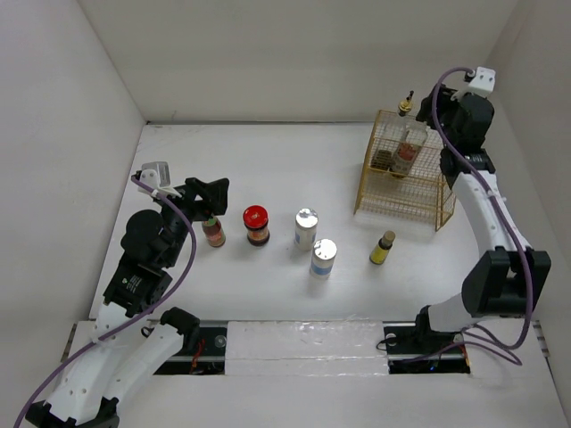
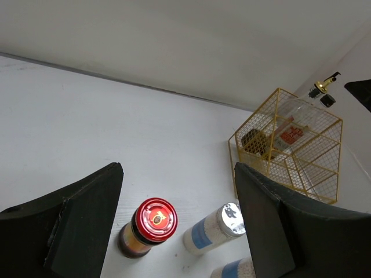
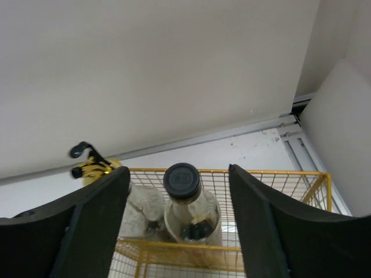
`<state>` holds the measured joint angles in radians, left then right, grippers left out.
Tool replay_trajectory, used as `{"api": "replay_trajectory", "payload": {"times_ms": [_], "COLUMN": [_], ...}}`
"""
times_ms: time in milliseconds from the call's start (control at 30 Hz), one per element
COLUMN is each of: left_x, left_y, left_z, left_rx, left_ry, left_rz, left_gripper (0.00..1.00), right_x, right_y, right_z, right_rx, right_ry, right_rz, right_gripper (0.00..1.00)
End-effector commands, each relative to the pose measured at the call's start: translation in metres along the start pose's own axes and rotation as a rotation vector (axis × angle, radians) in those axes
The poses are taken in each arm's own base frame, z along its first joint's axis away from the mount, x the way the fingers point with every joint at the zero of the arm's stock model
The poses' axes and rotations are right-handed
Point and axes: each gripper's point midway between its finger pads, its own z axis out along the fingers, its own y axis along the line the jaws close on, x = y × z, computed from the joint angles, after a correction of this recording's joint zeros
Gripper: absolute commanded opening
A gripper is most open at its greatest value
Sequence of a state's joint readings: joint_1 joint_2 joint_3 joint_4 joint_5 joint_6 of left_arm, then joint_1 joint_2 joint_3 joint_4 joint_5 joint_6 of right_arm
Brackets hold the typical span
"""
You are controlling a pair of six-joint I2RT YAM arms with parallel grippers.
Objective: Organize the condiment bottles
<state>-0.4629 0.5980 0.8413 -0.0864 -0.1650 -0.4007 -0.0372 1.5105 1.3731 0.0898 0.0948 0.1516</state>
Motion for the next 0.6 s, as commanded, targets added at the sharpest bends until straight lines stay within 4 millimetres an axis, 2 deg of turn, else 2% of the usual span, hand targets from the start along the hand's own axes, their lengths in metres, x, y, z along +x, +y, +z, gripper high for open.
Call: {"api": "replay_trajectory", "payload": {"times_ms": [0, 33, 100, 133, 200, 233, 300, 333, 367, 433, 467, 500, 567], "left_x": [-0.01, -0.01, -0.011, -0.008, -0.006, -0.006, -0.008, -0.009, -0.008, -0.012, -0.015, -0.017, -0.017], "left_y": [-0.006, -0.006, -0.005, -0.004, -0.003, -0.003, -0.001, 0.002, 0.005, 0.008, 0.013, 0.016, 0.027], "left_z": [0.002, 0.002, 0.002, 0.004, 0.004, 0.004, 0.004, 0.004, 0.004, 0.003, 0.003, 0.001, 0.0], "left_rx": [0.025, 0.025, 0.016, 0.012, 0.008, 0.008, -0.005, -0.023, -0.037, -0.061, -0.092, -0.111, -0.172], "left_ry": [-0.043, -0.043, -0.047, -0.039, -0.031, -0.031, -0.037, -0.046, -0.042, -0.055, -0.072, -0.083, -0.097], "left_rz": [-0.015, -0.015, -0.015, -0.013, -0.011, -0.011, -0.02, -0.021, -0.018, -0.048, -0.057, -0.068, -0.099], "left_gripper": [0.74, 0.74, 0.74, 0.74, 0.74, 0.74, 0.74, 0.74, 0.74, 0.74, 0.74, 0.74, 0.74], "right_x": [-0.042, -0.037, -0.024, -0.012, 0.019, 0.031, 0.057, 0.069, 0.081, 0.105, 0.118, 0.115, 0.132], "right_y": [0.023, 0.028, 0.051, 0.075, 0.103, 0.136, 0.163, 0.177, 0.198, 0.219, 0.244, 0.26, 0.287], "right_z": [-0.032, -0.045, -0.059, -0.069, -0.083, -0.099, -0.113, -0.123, -0.137, -0.155, -0.178, -0.189, -0.207], "right_rx": [-0.043, -0.061, -0.146, -0.214, -0.308, -0.401, -0.474, -0.52, -0.592, -0.687, -0.814, -0.88, -0.979], "right_ry": [-0.127, -0.131, -0.113, -0.085, -0.022, 0.011, 0.083, 0.121, 0.159, 0.239, 0.289, 0.294, 0.332], "right_rz": [0.052, 0.067, 0.08, 0.09, 0.094, 0.1, 0.065, 0.057, 0.032, 0.004, -0.017, -0.029, -0.089], "right_gripper": [0.73, 0.59, 0.43, 0.25, 0.14, 0.12, 0.12, 0.15, 0.26, 0.43, 0.57, 0.62, 0.68]}}
